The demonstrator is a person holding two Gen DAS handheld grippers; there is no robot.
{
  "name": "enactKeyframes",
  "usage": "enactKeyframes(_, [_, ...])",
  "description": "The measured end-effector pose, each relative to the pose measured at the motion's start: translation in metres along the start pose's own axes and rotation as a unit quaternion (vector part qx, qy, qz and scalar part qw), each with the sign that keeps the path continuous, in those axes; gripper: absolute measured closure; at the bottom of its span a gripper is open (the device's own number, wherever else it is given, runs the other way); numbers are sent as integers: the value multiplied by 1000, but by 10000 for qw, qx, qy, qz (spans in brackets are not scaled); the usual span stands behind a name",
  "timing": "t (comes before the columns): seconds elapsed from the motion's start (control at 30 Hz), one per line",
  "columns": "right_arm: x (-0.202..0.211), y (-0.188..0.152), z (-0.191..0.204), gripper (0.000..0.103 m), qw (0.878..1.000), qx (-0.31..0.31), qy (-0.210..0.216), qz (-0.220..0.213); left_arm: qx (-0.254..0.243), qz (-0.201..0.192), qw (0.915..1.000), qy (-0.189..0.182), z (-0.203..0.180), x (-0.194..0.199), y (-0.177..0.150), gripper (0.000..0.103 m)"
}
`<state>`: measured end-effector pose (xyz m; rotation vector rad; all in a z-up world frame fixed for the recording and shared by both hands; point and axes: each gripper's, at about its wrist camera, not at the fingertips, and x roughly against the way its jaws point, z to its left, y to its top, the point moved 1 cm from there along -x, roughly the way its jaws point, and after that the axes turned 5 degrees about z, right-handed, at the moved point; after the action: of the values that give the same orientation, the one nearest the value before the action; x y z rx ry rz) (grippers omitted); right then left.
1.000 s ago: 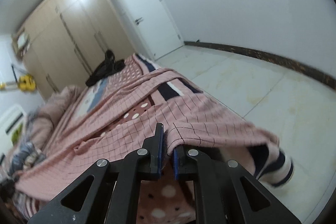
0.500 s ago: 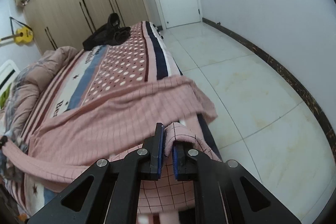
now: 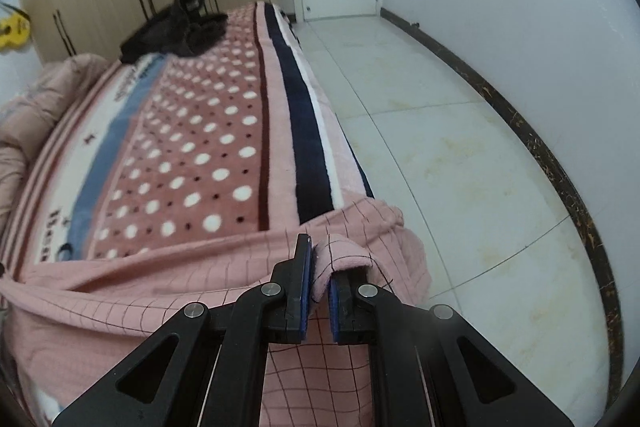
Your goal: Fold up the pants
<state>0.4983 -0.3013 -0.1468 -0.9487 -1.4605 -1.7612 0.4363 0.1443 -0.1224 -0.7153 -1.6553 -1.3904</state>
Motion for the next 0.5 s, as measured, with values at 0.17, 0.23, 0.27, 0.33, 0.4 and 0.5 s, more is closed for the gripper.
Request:
enactKeyframes(0.17, [-33, 10, 9, 101, 9996, 25, -143, 235, -207, 128, 9995, 215, -8, -23, 3, 96])
enactKeyframes(0.23, [-44, 10, 12, 101, 9989, 112, -260, 372, -196, 220, 9994, 205, -7, -29, 3, 90])
enactKeyframes(0.27, [-48, 8, 14, 100, 9986, 166, -281, 410, -167, 258, 9993, 233, -6, -31, 3, 85])
enactKeyframes(0.33, [-52, 7, 14, 87, 9985, 161, -257, 448, -163, 255, 9992, 262, -5, -31, 2, 45])
enactKeyframes(0.4, [-51, 8, 10, 65, 9990, 94, -132, 408, -257, 95, 9992, 281, -8, -25, 2, 41])
enactKeyframes(0.5, [-43, 10, -1, 57, 9990, -39, 176, 414, -326, -41, 9991, 282, -11, -13, 3, 33])
